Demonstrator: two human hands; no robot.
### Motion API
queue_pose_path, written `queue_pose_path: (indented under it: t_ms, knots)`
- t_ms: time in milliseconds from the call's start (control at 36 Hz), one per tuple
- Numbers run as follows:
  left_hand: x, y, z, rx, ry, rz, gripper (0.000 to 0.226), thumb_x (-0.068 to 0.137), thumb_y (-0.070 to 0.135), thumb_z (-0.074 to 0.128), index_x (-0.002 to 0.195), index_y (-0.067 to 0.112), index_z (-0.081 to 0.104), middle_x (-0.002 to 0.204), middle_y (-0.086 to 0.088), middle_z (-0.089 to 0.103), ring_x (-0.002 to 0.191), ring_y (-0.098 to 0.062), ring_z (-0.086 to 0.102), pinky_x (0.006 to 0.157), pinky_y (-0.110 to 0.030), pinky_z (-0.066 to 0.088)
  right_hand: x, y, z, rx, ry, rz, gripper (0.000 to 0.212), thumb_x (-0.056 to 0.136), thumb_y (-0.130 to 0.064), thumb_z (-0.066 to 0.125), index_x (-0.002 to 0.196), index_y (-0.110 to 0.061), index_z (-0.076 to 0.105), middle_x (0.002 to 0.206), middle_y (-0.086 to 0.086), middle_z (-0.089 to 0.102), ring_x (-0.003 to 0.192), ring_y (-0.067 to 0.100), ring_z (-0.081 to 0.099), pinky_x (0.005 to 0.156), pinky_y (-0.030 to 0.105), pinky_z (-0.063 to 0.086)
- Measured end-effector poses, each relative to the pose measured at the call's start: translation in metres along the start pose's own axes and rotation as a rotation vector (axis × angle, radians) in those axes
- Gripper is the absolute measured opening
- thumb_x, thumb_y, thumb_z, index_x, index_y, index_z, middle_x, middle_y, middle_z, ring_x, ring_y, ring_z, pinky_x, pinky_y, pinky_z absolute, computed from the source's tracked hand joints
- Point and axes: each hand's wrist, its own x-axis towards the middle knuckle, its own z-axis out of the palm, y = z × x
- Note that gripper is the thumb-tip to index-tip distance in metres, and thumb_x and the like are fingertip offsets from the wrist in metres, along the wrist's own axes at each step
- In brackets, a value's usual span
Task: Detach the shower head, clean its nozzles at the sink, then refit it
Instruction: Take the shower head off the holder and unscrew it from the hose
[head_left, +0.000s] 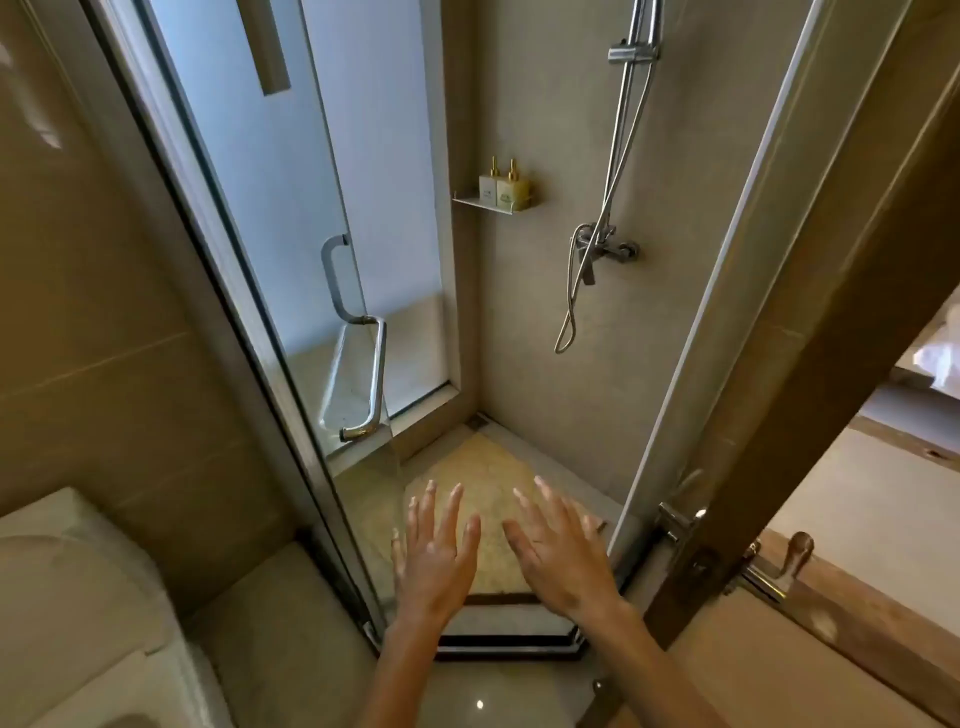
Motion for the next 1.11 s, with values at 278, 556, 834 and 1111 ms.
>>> queue_pose_path:
  t_ms: [278, 556, 834, 1111]
  knots:
    - [0.021, -0.009, -0.035, -0.562, -0.014, -0.003, 0.033, 0.102, 0.048, 0.036, 0.134, 0.050, 0.045, 0.154, 0.011, 0.039, 0.138, -0.006, 0.036, 0.110, -0.034, 0.035, 0.012, -0.028, -0.007, 0.496, 0.202, 0.122, 0.050, 0.101, -0.054, 0.042, 0.145, -0.033, 0.042, 0.153, -0.006, 0.042, 0.138, 0.010, 0.040, 0.113, 0.040, 0.039]
    - [0.044, 0.000, -0.057, -0.846, -0.127, 0.038, 0.052, 0.097, 0.060, 0.023, 0.144, 0.046, 0.039, 0.146, 0.028, 0.033, 0.141, -0.002, 0.027, 0.120, -0.044, 0.024, 0.023, -0.046, -0.016, 0.877, 0.244, 0.212, 0.052, 0.101, -0.052, 0.040, 0.150, -0.038, 0.035, 0.158, -0.006, 0.037, 0.142, 0.013, 0.036, 0.109, 0.032, 0.034]
    - [0.090, 0.022, -0.046, -0.898, -0.152, 0.013, 0.065, 0.089, 0.061, 0.024, 0.150, 0.040, 0.030, 0.163, 0.014, 0.019, 0.149, -0.007, 0.017, 0.123, -0.048, 0.018, 0.072, -0.028, -0.021, 0.972, 0.196, 0.218, 0.068, 0.090, -0.064, 0.037, 0.153, -0.041, 0.028, 0.162, -0.007, 0.028, 0.148, 0.016, 0.028, 0.111, 0.037, 0.030]
    - [0.169, 0.047, -0.027, -0.852, -0.162, -0.001, 0.063, 0.089, 0.065, 0.025, 0.149, 0.045, 0.029, 0.163, 0.018, 0.016, 0.150, -0.003, 0.013, 0.124, -0.050, 0.015, 0.155, 0.008, -0.035, 0.958, 0.167, 0.176, 0.069, 0.088, -0.073, 0.035, 0.152, -0.047, 0.026, 0.162, -0.011, 0.027, 0.136, 0.001, 0.028, 0.106, 0.033, 0.029]
